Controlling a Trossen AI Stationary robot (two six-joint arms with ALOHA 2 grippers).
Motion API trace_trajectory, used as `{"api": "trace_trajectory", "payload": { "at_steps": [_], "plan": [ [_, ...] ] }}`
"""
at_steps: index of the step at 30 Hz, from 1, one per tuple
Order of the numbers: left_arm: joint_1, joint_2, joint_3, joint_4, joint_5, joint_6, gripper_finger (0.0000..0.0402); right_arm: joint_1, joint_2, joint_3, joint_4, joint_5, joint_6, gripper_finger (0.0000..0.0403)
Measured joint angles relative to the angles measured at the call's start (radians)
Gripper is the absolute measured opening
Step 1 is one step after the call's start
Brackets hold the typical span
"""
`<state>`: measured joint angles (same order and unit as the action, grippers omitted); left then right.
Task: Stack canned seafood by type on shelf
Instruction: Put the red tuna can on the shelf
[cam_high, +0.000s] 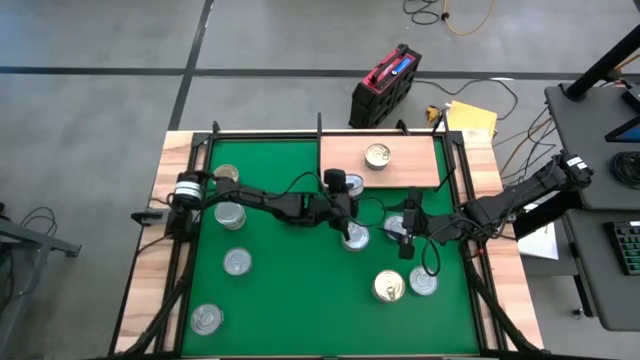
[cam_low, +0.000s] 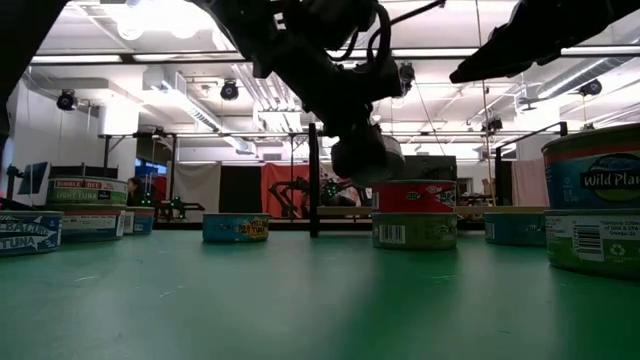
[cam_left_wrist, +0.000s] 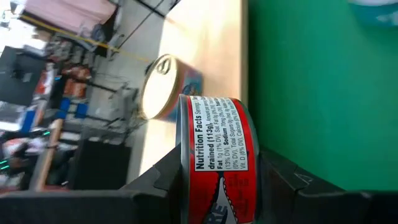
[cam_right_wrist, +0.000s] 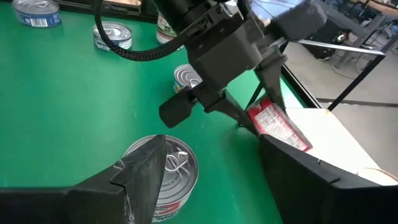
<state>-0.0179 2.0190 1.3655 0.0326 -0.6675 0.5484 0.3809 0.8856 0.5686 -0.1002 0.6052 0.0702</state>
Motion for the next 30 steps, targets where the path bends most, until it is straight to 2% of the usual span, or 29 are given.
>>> {"api": "trace_trajectory", "payload": {
  "at_steps": [2,14,26,30],
  "plan": [
    [0.005,0.0,0.0,-0.011,0.029,-0.015,0.0119,0.0,0.0,0.0,0.0,0.0,-0.002,0.0249],
    [0.041,0.005,0.0,-0.019,0.031,-0.046,0.0119,0.0,0.0,0.0,0.0,0.0,-0.003,0.0235],
    [0.061,0.042,0.001,-0.015,0.028,-0.048,0.0119,0.0,0.0,0.0,0.0,0.0,-0.003,0.0253],
    [0.067,0.047,0.01,-0.016,0.025,-0.048,0.0132,0.0,0.0,0.0,0.0,0.0,-0.003,0.0253]
  ]
}}
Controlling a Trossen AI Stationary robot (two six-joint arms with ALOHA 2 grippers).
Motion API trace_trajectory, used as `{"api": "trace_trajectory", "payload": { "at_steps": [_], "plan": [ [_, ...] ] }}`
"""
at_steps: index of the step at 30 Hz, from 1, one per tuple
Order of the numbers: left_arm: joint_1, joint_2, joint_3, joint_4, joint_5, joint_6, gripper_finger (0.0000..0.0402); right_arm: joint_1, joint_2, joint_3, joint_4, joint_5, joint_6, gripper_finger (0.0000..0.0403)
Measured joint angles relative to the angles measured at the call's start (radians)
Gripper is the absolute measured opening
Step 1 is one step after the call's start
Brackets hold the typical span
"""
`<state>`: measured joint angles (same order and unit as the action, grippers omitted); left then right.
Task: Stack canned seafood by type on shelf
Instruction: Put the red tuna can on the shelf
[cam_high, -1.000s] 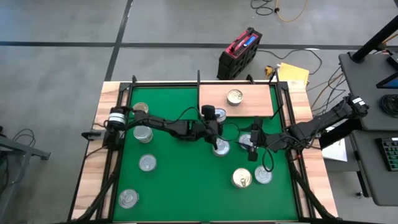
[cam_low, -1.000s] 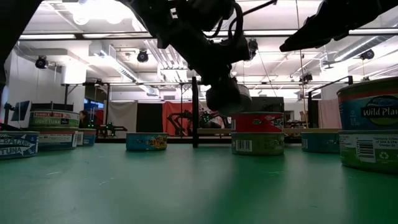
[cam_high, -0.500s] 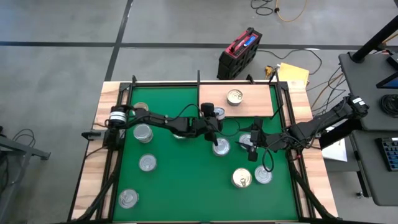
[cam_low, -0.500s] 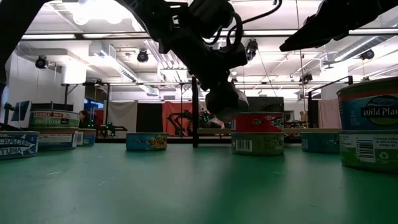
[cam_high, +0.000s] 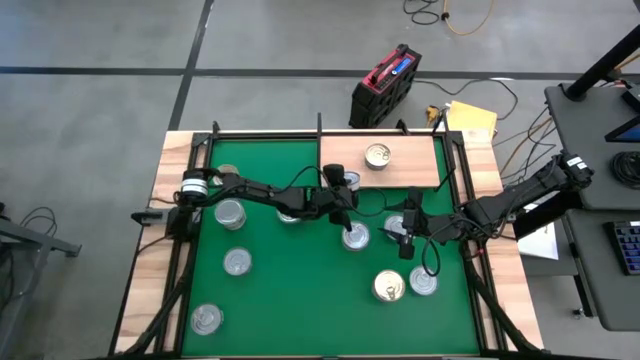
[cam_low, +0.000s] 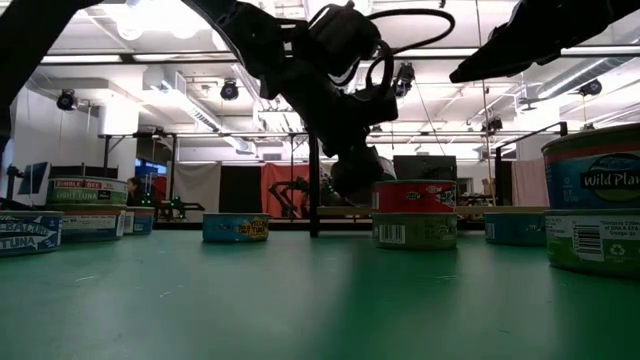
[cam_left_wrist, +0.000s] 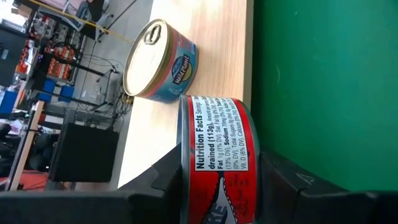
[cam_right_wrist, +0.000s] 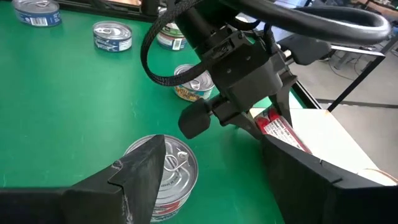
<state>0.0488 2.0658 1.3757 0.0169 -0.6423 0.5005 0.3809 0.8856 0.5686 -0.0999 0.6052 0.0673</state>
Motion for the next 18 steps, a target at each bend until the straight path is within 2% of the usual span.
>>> {"api": "trace_trajectory", "payload": {
  "at_steps": [7,12,18],
  "plan": [
    [0.014,0.0,0.005,-0.002,0.0,0.012,0.013,0.0,0.0,0.0,0.0,-0.001,0.0,0.0243],
    [0.022,0.0,0.005,-0.002,-0.001,0.004,0.013,0.0,0.0,0.0,0.0,-0.001,0.0,0.025],
    [0.025,0.0,0.005,0.003,0.04,-0.032,0.0155,0.0,0.0,0.0,0.0,-0.003,0.0,0.0265]
  ]
}}
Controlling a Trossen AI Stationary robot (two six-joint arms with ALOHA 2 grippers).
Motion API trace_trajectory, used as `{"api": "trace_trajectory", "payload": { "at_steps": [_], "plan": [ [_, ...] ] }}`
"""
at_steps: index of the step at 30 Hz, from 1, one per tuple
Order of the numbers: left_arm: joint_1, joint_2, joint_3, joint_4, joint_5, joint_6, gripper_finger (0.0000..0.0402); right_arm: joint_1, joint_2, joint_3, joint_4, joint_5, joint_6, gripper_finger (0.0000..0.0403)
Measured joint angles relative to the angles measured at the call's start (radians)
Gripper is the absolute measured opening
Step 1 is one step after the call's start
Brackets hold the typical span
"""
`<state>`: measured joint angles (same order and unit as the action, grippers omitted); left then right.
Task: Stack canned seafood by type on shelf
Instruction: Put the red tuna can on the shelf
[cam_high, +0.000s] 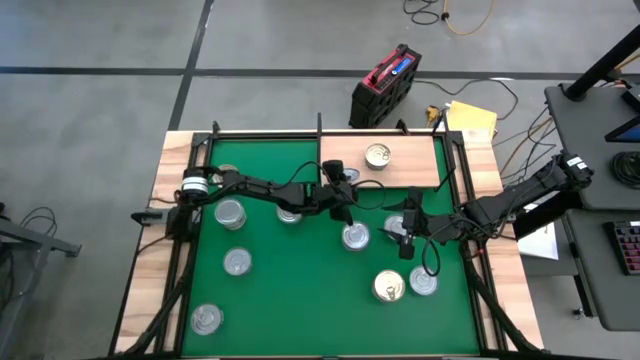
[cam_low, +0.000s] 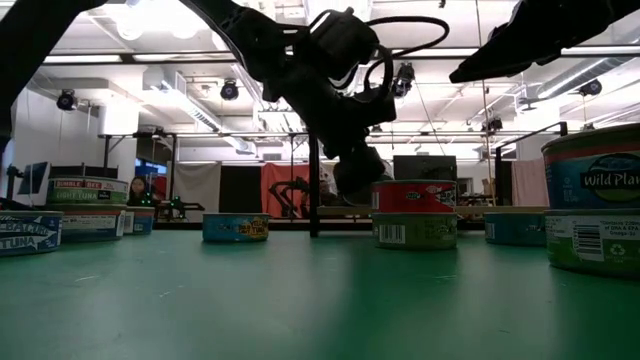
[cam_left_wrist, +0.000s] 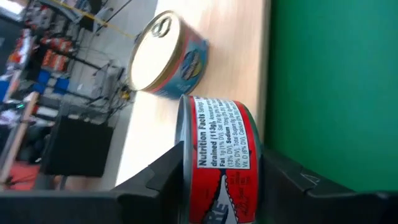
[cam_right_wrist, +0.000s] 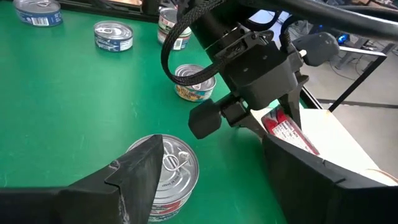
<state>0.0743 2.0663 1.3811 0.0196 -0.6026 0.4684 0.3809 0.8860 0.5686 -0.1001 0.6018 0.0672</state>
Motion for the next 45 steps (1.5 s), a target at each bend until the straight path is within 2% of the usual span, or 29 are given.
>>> {"api": "trace_trajectory", "payload": {
  "at_steps": [13,19,25,28,31,34,39,43,45],
  "plan": [
    [0.003,0.0,0.0,0.053,0.009,-0.005,0.0228,0.0,0.0,0.0,0.0,0.0,0.0,0.0288],
    [0.0,-0.001,0.033,0.038,0.007,0.039,0.0232,0.0,0.0,0.0,0.0,0.0,0.002,0.028],
    [-0.006,-0.013,0.111,-0.104,0.01,0.04,0.0225,0.0,0.0,0.0,-0.004,-0.002,0.007,0.0274],
    [-0.005,-0.02,0.141,-0.209,0.042,0.025,0.0207,0.0,0.0,0.0,-0.024,-0.004,0.017,0.0269],
    [-0.003,-0.034,0.158,-0.292,0.157,0.012,0.0173,0.0,0.0,0.0,-0.043,-0.004,0.028,0.0263],
    [0.001,-0.053,0.152,-0.298,0.225,0.009,0.0124,0.001,0.0,0.0,-0.052,-0.004,0.038,0.0254],
    [0.022,-0.084,0.146,-0.343,0.223,0.012,0.0022,0.001,-0.001,0.0,-0.052,-0.022,0.038,0.0239],
    [0.052,-0.105,0.145,-0.355,0.227,0.01,0.0009,0.006,-0.008,0.0,-0.055,-0.061,0.033,0.0225],
    [0.074,-0.105,0.144,-0.362,0.273,0.007,0.0004,0.015,-0.02,0.0,-0.052,-0.061,0.034,0.0216]
  ]
}}
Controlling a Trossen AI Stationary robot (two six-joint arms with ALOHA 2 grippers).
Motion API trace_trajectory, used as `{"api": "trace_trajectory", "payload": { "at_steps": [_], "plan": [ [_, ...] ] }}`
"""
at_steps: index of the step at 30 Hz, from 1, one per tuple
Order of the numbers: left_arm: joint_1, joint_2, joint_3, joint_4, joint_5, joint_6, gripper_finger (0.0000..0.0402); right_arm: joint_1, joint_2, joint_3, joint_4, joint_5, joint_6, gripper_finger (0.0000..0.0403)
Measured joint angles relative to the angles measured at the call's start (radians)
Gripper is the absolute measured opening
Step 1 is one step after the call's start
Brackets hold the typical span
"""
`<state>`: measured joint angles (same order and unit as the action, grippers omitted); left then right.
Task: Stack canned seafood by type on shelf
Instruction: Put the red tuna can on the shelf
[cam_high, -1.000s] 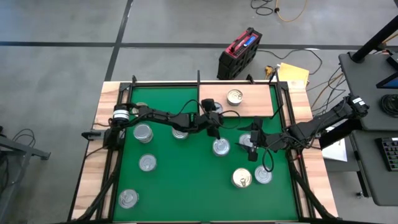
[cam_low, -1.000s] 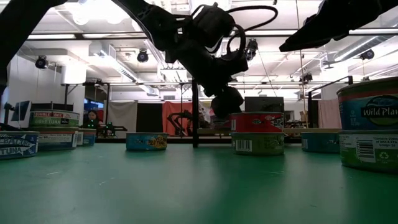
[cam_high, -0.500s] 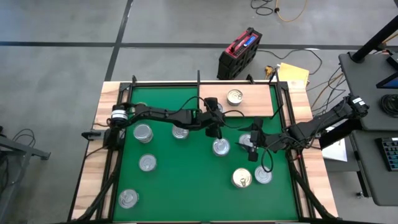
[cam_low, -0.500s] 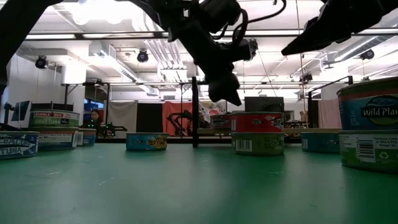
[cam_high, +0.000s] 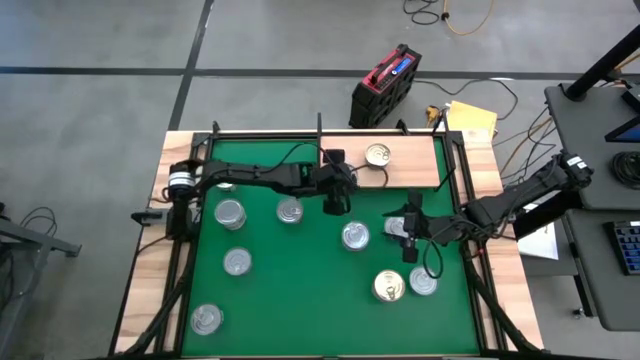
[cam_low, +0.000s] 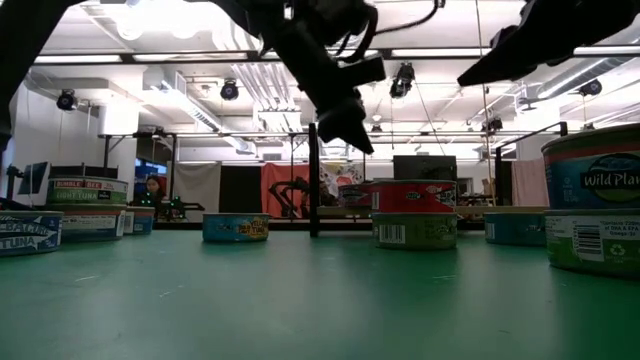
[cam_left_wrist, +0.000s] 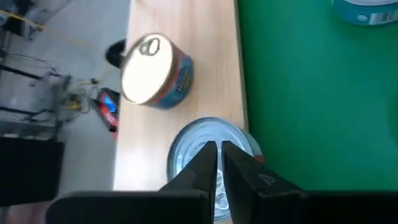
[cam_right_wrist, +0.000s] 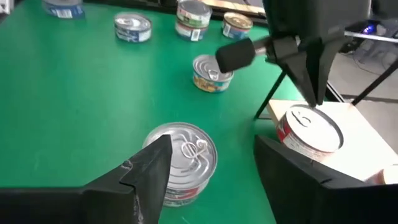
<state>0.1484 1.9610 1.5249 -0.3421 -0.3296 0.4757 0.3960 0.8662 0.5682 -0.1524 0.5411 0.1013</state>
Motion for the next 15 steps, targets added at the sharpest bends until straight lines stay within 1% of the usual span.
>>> {"api": "trace_trajectory", "payload": {
  "at_steps": [3,5,10,15],
  "plan": [
    [0.04,0.0,-0.002,0.001,0.133,-0.032,0.0001,0.02,-0.026,0.0,-0.001,0.0,-0.004,0.02],
    [0.059,0.0,-0.004,0.002,0.181,-0.065,0.0,0.04,-0.044,0.0,-0.003,0.0,-0.016,0.0186],
    [0.071,0.0,-0.007,0.004,0.19,-0.082,0.0,0.084,-0.083,0.0,-0.003,0.0,-0.041,0.0139],
    [0.071,0.018,-0.007,0.005,0.19,-0.103,0.0,0.103,-0.101,0.0,0.001,0.0,-0.053,0.0077]
  ]
}}
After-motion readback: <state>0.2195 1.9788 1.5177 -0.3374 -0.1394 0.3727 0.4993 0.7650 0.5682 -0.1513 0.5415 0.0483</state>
